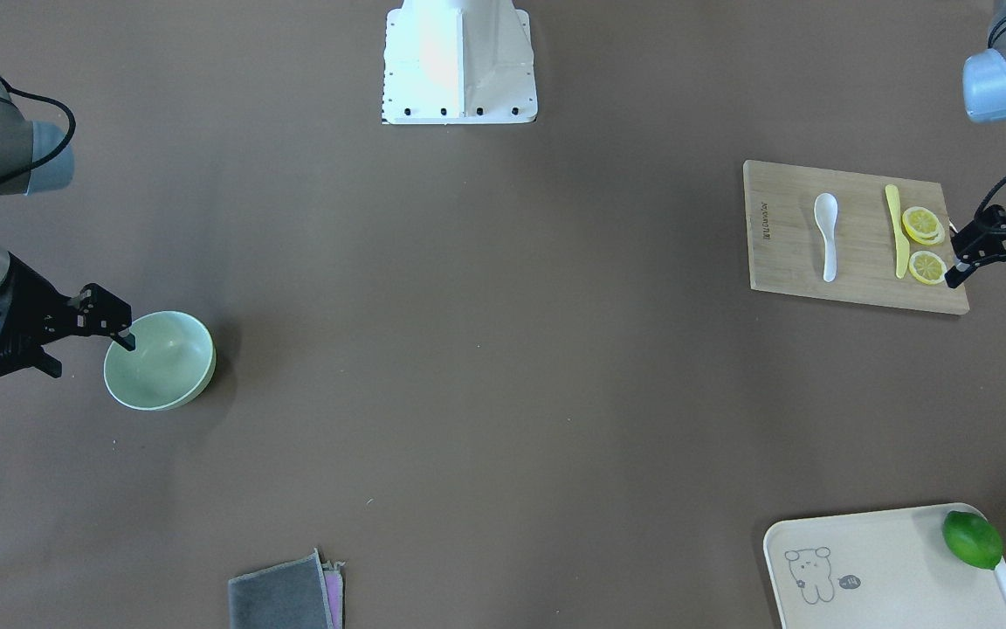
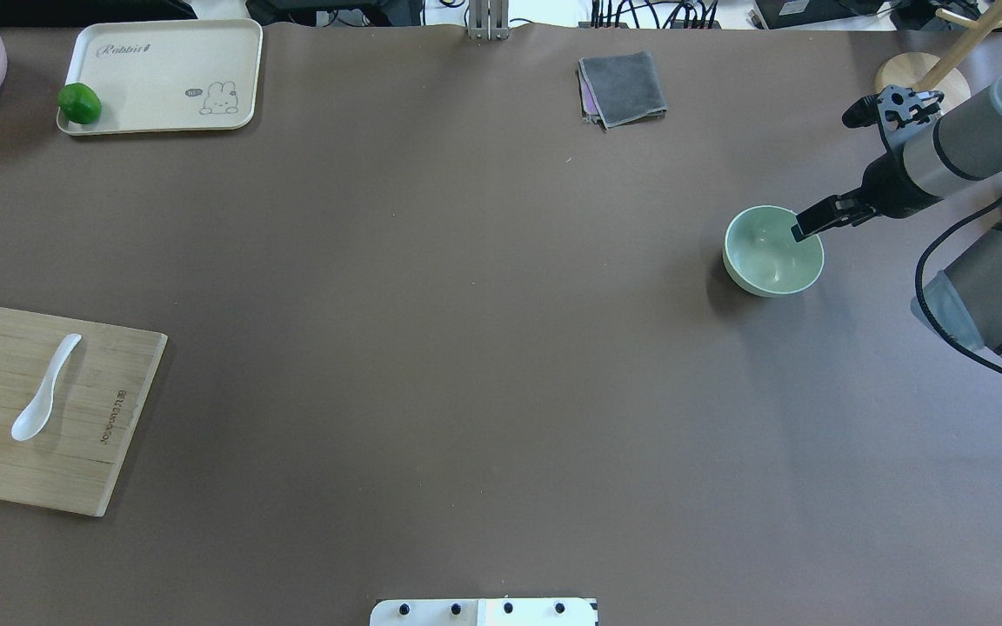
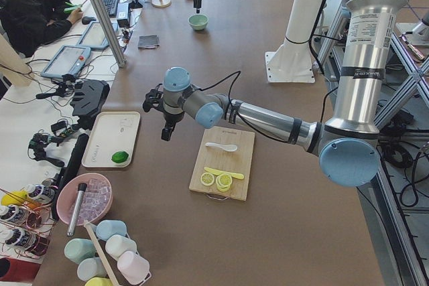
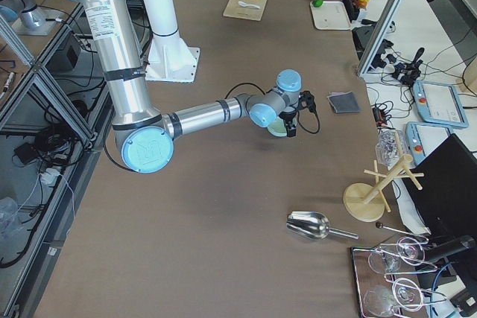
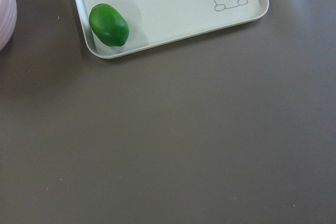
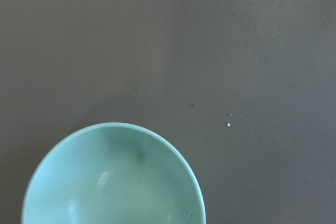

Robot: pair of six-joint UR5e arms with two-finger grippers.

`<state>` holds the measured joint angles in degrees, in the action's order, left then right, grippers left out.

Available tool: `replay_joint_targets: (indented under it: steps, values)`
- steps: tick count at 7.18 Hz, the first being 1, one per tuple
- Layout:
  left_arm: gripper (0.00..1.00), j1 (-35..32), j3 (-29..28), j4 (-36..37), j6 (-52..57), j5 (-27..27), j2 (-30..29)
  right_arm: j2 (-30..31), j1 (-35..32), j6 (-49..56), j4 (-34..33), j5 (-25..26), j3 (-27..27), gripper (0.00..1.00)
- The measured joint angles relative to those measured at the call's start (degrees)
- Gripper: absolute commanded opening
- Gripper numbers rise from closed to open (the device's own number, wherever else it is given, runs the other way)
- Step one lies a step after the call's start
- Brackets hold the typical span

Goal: Place spoon in bowl
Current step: 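Reach the right gripper to the pale green bowl rim and grasp it, then drag the green bowl with the right gripper toward the table center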

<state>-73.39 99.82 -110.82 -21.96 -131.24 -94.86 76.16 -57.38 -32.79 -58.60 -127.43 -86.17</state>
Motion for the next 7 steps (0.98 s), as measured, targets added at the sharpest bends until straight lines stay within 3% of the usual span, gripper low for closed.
replay_joint_targets:
  steps: [1, 2, 3, 7]
  values:
    - [0.98, 0.00, -0.06, -0.01, 0.01, 0.00, -0.03, -0.31, 0.60, -0.58, 1.94, 0.04, 3.04, 0.80]
    - [0.98, 0.00, -0.14, -0.01, 0.02, -0.03, -0.08, -0.75, 1.03, -2.10, 2.60, 0.01, 4.46, 0.14]
    - [0.98, 0.00, -0.24, 0.01, -0.02, -0.07, -0.22, -1.36, 1.34, -4.51, 2.81, -0.18, 4.86, 0.00]
    - [0.98, 0.00, 0.32, -0.03, -1.69, -0.31, -0.54, -1.98, 1.55, -7.73, 3.15, -0.92, 4.26, 0.00]
